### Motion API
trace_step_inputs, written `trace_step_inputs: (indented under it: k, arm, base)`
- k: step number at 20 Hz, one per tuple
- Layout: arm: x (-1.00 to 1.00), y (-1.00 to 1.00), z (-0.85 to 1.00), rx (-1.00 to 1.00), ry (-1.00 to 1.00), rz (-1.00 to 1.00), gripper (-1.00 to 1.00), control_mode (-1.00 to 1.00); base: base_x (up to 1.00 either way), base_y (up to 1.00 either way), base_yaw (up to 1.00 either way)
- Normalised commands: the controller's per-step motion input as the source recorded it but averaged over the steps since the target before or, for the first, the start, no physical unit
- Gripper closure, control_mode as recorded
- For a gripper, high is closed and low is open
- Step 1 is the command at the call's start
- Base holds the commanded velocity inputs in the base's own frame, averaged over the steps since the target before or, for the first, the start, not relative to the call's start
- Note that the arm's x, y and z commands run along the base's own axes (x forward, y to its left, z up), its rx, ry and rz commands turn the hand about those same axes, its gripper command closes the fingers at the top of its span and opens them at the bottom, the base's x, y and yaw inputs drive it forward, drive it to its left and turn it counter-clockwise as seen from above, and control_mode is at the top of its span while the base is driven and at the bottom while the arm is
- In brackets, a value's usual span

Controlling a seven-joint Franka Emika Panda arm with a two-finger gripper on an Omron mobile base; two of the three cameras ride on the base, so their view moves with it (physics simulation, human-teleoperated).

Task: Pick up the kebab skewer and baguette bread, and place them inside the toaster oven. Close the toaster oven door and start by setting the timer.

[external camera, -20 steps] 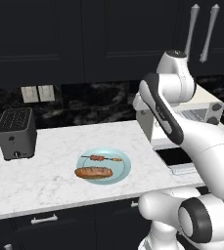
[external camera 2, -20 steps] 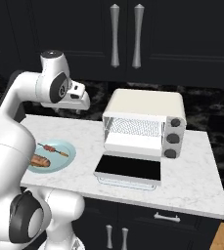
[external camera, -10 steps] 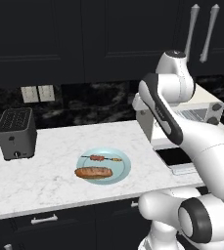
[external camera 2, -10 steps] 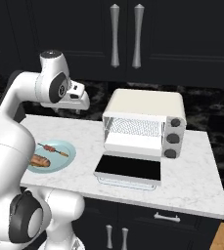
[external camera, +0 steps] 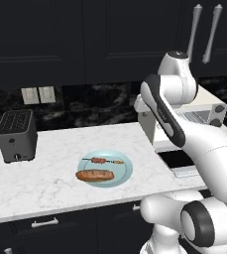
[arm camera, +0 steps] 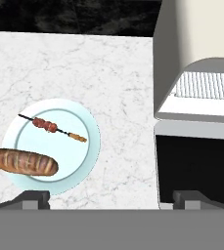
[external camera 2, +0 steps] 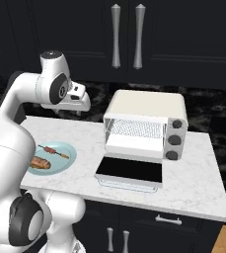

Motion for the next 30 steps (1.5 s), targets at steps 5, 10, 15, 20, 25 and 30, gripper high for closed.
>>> trace_step_inputs:
  k: [5, 10, 15, 20, 25, 30]
  arm:
    - [0.0, 0.0, 0.0, 0.0, 0.0, 0.0, -1.0, -1.0]
    - [0.0, 0.0, 0.0, 0.0, 0.0, 0.0, -1.0, -1.0]
    - [0.0, 0.0, 0.0, 0.0, 0.0, 0.0, -1.0, -1.0]
    - [-0.02, 0.0, -0.02, 0.0, 0.0, 0.0, -1.0, -1.0]
    - [-0.04, -0.39, -0.21, 0.02, -0.02, 0.02, -1.0, -1.0]
    - [-0.18, -0.93, -0.16, 0.08, -0.28, 0.28, -1.0, -1.0]
  base:
    - [0.0, 0.0, 0.0]
    - [0.0, 0.0, 0.0]
    - [0.0, 0.0, 0.0]
    - [0.0, 0.0, 0.0]
    - [0.0, 0.0, 0.0]
    - [0.0, 0.0, 0.0]
